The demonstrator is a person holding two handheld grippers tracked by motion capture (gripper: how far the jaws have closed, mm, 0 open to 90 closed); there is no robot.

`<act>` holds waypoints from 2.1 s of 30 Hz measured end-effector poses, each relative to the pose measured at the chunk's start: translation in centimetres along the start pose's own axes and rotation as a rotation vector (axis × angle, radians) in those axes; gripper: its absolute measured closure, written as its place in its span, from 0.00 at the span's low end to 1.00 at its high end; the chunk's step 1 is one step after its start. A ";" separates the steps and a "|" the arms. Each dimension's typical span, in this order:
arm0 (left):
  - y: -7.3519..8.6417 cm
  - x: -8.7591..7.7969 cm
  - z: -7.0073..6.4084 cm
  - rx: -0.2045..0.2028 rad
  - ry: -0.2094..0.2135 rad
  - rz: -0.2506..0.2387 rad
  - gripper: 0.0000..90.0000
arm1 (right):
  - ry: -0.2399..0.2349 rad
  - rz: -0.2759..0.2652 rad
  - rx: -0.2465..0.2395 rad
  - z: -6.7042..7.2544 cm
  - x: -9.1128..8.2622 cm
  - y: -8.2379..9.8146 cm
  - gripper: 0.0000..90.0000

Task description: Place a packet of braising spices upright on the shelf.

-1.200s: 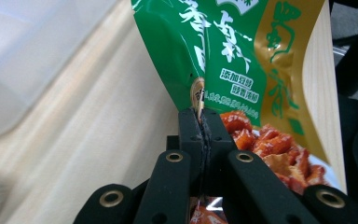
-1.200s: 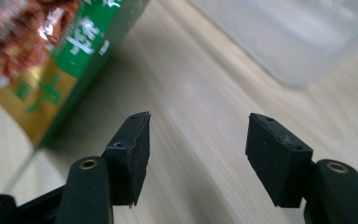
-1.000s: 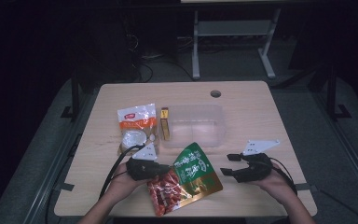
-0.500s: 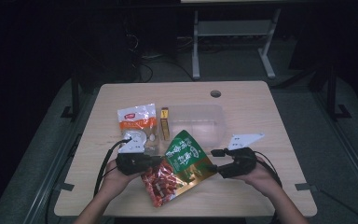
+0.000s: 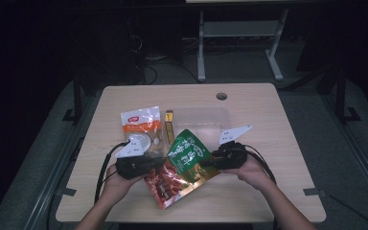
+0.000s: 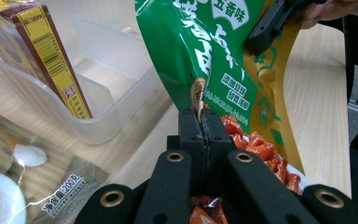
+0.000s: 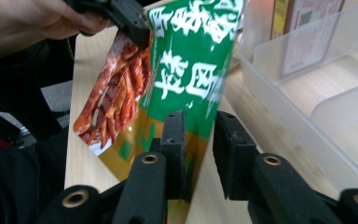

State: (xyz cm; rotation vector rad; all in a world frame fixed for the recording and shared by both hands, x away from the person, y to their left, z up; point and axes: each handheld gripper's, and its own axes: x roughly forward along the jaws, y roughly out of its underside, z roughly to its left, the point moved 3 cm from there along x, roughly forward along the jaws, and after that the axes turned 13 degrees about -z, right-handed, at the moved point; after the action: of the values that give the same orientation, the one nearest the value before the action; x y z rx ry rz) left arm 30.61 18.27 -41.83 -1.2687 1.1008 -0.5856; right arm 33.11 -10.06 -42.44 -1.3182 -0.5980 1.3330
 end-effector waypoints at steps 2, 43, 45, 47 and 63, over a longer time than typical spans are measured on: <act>0.0 0.0 0.0 0.000 0.004 -0.003 0.99 | -0.018 -0.006 0.002 0.0 -0.1 0.0 0.91; 2.7 -3.4 0.9 -0.014 -0.053 0.037 0.51 | -0.081 -0.216 -0.074 1.2 -6.2 -4.7 1.00; 2.6 -3.5 1.0 -0.017 -0.052 0.029 0.51 | -0.076 -0.228 -0.081 1.2 -6.6 -5.0 1.00; 2.5 -3.4 1.0 -0.020 -0.052 0.030 0.51 | -0.067 -0.242 -0.085 1.2 -6.9 -5.3 1.00; 3.0 -3.2 1.2 -0.009 -0.057 0.065 0.42 | 0.050 -0.327 -0.107 0.4 -10.2 -8.4 1.00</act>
State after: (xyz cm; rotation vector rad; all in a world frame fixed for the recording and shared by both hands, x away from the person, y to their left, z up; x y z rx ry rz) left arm 29.76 22.28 -43.69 -1.2451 1.0945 -0.4933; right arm 33.24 -17.04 -31.21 -1.2719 -0.8214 1.0096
